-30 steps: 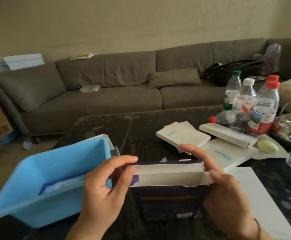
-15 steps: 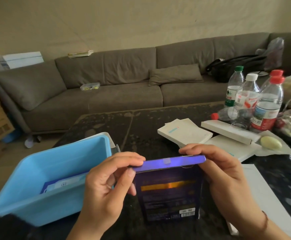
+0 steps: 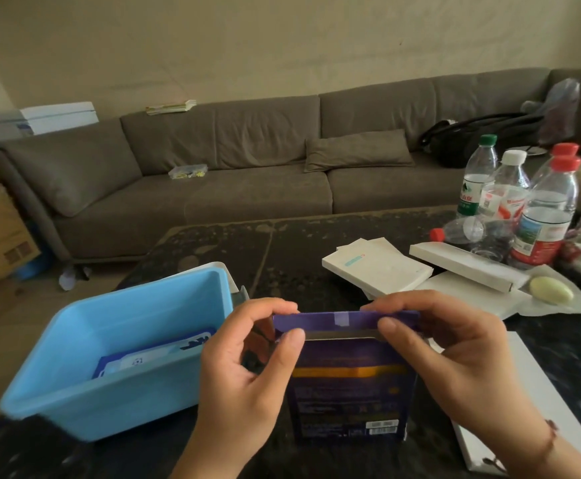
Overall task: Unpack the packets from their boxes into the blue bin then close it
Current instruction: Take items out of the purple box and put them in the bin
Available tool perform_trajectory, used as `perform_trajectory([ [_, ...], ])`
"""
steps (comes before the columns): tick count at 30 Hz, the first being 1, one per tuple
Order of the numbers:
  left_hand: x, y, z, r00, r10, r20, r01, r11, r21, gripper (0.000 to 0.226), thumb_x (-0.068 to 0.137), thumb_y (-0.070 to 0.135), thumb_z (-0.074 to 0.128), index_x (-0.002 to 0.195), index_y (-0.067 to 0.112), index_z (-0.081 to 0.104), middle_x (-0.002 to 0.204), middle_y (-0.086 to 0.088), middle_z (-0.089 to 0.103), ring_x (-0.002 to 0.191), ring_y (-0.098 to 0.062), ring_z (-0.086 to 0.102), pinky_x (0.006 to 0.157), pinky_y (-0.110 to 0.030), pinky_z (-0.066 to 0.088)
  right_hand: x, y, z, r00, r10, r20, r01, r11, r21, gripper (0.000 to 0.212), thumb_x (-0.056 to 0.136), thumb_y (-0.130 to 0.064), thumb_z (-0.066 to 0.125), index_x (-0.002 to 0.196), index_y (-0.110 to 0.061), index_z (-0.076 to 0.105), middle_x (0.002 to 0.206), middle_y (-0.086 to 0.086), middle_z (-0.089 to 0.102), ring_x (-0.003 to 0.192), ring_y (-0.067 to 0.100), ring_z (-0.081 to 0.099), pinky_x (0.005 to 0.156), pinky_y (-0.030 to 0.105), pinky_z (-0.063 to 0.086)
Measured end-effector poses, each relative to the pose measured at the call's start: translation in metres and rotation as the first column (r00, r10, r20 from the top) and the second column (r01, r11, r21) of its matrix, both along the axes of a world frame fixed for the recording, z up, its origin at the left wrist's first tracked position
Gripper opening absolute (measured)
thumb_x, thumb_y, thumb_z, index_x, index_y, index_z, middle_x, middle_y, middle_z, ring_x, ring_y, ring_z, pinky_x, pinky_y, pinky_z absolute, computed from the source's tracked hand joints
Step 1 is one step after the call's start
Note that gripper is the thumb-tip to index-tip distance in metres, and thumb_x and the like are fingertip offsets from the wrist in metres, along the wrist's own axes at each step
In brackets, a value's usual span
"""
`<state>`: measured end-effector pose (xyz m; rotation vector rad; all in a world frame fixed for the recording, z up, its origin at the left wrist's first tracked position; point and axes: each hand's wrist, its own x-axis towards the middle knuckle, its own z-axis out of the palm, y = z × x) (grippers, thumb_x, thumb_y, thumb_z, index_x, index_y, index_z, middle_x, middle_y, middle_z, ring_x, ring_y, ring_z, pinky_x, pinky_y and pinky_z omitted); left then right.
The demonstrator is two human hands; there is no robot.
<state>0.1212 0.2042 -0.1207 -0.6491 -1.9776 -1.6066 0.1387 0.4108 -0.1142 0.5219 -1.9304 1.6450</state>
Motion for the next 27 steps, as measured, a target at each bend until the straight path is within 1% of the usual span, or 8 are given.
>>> perform_trajectory([
  [3,0.001,0.004,0.000,0.998,-0.050,0.023,0.049,0.998,0.044,0.016,0.084,0.032,0.063,0.099,0.028,0.067,0.096,0.006,0.070,0.092,-0.016,0.069,0.067,-0.021,0.057,0.001,0.001,0.003,0.995,0.077,0.061,-0.074,0.996,-0.048,0.022,0.079,-0.050,0.070,0.089,-0.031,0.072,0.099,-0.004,0.076,0.097,0.016,0.071,0.070,0.029,0.060],
  [5,0.001,0.005,0.000,0.995,-0.090,0.031,0.088,0.993,0.078,0.015,0.084,0.029,0.063,0.098,0.027,0.067,0.098,0.003,0.069,0.092,-0.018,0.069,0.069,-0.020,0.056,0.001,0.001,0.005,0.991,0.092,0.101,-0.086,0.994,-0.060,0.027,0.076,-0.055,0.071,0.086,-0.030,0.072,0.100,-0.003,0.076,0.098,0.016,0.070,0.070,0.030,0.061],
  [7,0.000,0.005,-0.001,0.991,-0.123,0.052,0.117,0.987,0.110,0.014,0.084,0.029,0.063,0.097,0.027,0.067,0.100,0.001,0.069,0.094,-0.020,0.068,0.070,-0.023,0.057,0.000,0.000,0.005,0.995,0.037,0.088,-0.036,0.999,-0.005,0.013,0.080,-0.042,0.073,0.085,-0.030,0.071,0.098,-0.008,0.076,0.097,0.012,0.070,0.070,0.026,0.060],
  [11,-0.001,0.005,-0.004,0.987,-0.138,0.084,0.126,0.983,0.136,0.012,0.084,0.031,0.062,0.094,0.027,0.068,0.107,0.000,0.070,0.101,-0.023,0.067,0.072,-0.026,0.058,0.000,-0.001,0.004,0.984,-0.138,-0.114,0.160,0.963,0.218,0.004,0.084,-0.027,0.068,0.086,-0.024,0.068,0.101,-0.015,0.072,0.100,0.010,0.068,0.078,0.021,0.055],
  [15,-0.001,0.006,-0.006,0.982,-0.168,0.084,0.154,0.975,0.158,0.011,0.084,0.029,0.063,0.093,0.026,0.067,0.107,-0.003,0.070,0.098,-0.024,0.069,0.071,-0.027,0.059,0.000,-0.004,0.005,0.922,-0.134,-0.363,0.290,0.860,0.419,0.016,0.083,-0.025,0.070,0.095,-0.015,0.073,0.111,-0.009,0.069,0.105,0.016,0.064,0.084,0.033,0.052],
  [18,-0.001,0.006,-0.006,0.979,-0.188,0.079,0.172,0.970,0.174,0.010,0.084,0.027,0.063,0.093,0.025,0.067,0.106,-0.005,0.070,0.096,-0.025,0.069,0.070,-0.027,0.058,-0.003,-0.008,0.000,0.863,-0.114,-0.492,0.385,0.780,0.494,0.011,0.088,-0.023,0.071,0.091,-0.016,0.078,0.111,-0.006,0.071,0.097,0.022,0.066,0.077,0.038,0.052],
  [23,0.001,0.005,-0.007,0.977,-0.204,0.059,0.195,0.972,0.131,0.012,0.082,0.026,0.067,0.094,0.026,0.065,0.107,-0.003,0.069,0.098,-0.027,0.068,0.072,-0.029,0.059,0.000,-0.013,-0.003,0.835,-0.172,-0.523,0.460,0.739,0.492,0.015,0.094,-0.021,0.064,0.087,-0.016,0.077,0.107,-0.008,0.072,0.092,0.017,0.067,0.071,0.034,0.052],
  [27,-0.001,0.004,-0.007,0.988,-0.157,-0.006,0.157,0.987,0.046,0.012,0.083,0.026,0.068,0.093,0.031,0.063,0.106,0.003,0.069,0.101,-0.024,0.067,0.076,-0.028,0.058,-0.001,-0.024,-0.006,0.837,-0.229,-0.497,0.482,0.740,0.470,0.012,0.093,-0.015,0.059,0.085,-0.017,0.067,0.102,-0.008,0.069,0.087,0.018,0.065,0.068,0.036,0.051],
])
